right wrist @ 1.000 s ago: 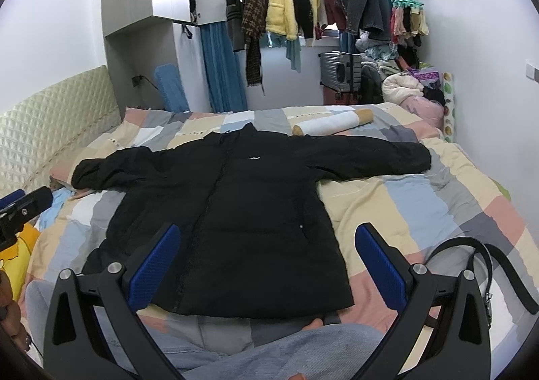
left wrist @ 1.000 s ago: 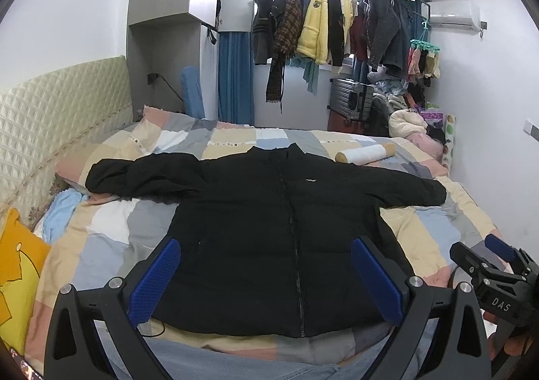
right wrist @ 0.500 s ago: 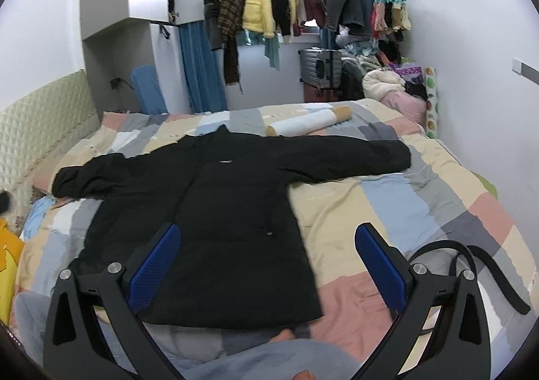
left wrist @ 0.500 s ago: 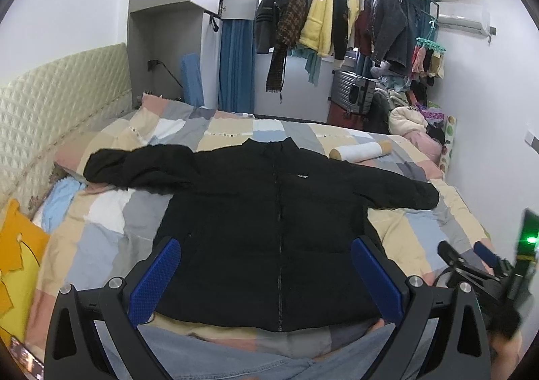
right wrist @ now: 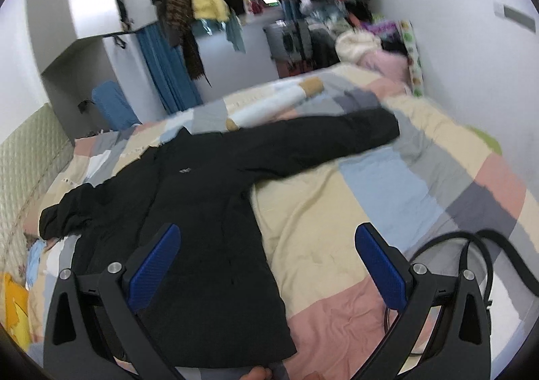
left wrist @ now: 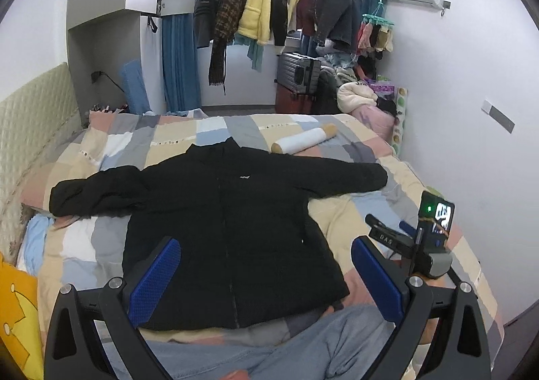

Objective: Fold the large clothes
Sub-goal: 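Move the right tool to the jacket sleeve cuff and grasp it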

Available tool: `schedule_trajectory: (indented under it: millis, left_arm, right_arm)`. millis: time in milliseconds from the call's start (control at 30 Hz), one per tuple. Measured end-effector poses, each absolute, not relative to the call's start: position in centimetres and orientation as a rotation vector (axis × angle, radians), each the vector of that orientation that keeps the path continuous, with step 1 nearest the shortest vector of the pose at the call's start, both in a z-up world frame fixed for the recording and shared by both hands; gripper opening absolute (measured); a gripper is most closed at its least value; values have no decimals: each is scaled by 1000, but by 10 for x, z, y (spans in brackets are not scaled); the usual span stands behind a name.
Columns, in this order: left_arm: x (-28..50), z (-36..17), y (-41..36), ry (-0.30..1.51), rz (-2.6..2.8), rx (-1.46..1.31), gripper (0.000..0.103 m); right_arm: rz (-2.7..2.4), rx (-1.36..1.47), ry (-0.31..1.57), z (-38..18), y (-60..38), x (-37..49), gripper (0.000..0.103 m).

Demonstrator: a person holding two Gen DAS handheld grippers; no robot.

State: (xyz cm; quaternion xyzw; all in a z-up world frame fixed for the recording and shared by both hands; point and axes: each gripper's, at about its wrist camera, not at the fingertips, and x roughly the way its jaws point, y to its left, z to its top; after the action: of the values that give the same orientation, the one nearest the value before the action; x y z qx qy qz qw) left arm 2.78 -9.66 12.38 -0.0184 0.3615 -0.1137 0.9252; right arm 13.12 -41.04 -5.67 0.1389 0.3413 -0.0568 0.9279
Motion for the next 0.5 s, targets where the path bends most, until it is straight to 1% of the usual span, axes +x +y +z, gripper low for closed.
schedule_trajectory:
  millis: [200, 300, 500]
  left_arm:
    - [57, 111, -114, 825, -225, -60, 102]
    - [70, 102, -129, 839, -216, -38, 102]
    - [98, 87, -155, 880, -239, -41, 102]
  right_arm:
    - [-119, 345, 721, -76, -432, 154, 103]
    - [-120, 385, 740, -90, -445, 173, 103]
    - [-98, 372, 723, -106, -464, 209, 103]
